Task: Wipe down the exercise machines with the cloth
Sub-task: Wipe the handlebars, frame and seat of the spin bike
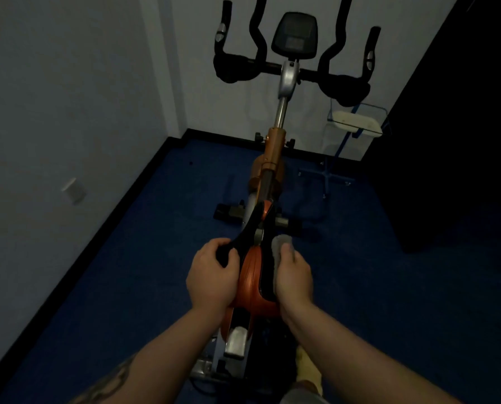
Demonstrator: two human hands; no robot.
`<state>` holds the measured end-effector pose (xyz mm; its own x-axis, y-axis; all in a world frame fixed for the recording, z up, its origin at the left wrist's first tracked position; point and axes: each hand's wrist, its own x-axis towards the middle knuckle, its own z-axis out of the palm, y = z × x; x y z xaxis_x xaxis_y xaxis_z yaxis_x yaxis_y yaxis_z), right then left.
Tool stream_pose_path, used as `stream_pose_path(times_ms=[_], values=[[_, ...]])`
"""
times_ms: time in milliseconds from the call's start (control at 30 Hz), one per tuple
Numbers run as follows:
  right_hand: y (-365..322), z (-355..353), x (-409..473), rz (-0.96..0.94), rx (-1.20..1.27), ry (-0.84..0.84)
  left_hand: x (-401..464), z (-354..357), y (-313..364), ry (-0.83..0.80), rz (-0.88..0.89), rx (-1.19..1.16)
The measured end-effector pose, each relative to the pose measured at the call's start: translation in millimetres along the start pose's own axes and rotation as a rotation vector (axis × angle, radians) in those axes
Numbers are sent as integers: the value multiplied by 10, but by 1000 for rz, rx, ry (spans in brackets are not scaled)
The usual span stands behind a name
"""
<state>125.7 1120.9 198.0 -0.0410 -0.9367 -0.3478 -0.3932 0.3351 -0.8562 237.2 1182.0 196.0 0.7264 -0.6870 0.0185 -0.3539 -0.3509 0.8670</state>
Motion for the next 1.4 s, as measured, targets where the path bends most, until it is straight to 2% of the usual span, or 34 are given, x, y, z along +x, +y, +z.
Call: stream_pose_path(times_ms=[67, 200, 333, 400, 533, 633, 733, 833, 900, 1000, 1067, 1100, 1167, 1233, 1267, 1400], values=[[57, -6, -104, -55, -31, -36, -6, 6, -10, -1, -2, 4], [111, -68, -392, -269, -255, -47, -5, 2, 0, 2, -13, 0], [-142, -101, 140, -174, -529, -254, -4, 2, 0, -8, -15, 6], [-125, -82, 68, -239, -671, -228, -18, -1, -3, -7, -2, -6], [4, -160, -360, -403, -664, -170, -7, -2, 7, 6, 5, -1], [-56, -90, -23, -322, -661, -172, 4, 5, 4, -6, -1, 10], [-97, -36, 20, -230, -493, -146, -10, -1, 2, -8, 6, -8], [60, -76, -355, -396, -514, -79, -5, -2, -4, 2, 10, -8], [84, -111, -321, -462, -530, -109, 5, 8, -15, 1, 13, 0], [-81, -73, 151, -283, -486, -239, 5, 11, -6, 0, 12, 10], [-164, -44, 231, -189, -463, -243, -3, 6, 0, 3, 6, 6], [-137, -20, 142, -208, -509, -218, -6, 4, 2, 1, 7, 8], [-38, -20, -204, -387, -678, -141, -3, 3, -4, 5, 19, 11], [22, -53, -316, -546, -763, -146, 12, 9, -13, 8, 27, 19], [3, -46, -223, -551, -770, -176, 16, 13, -16, 5, 27, 24], [-212, 68, 177, -291, -649, -224, 3, 3, -19, -13, 16, 16]])
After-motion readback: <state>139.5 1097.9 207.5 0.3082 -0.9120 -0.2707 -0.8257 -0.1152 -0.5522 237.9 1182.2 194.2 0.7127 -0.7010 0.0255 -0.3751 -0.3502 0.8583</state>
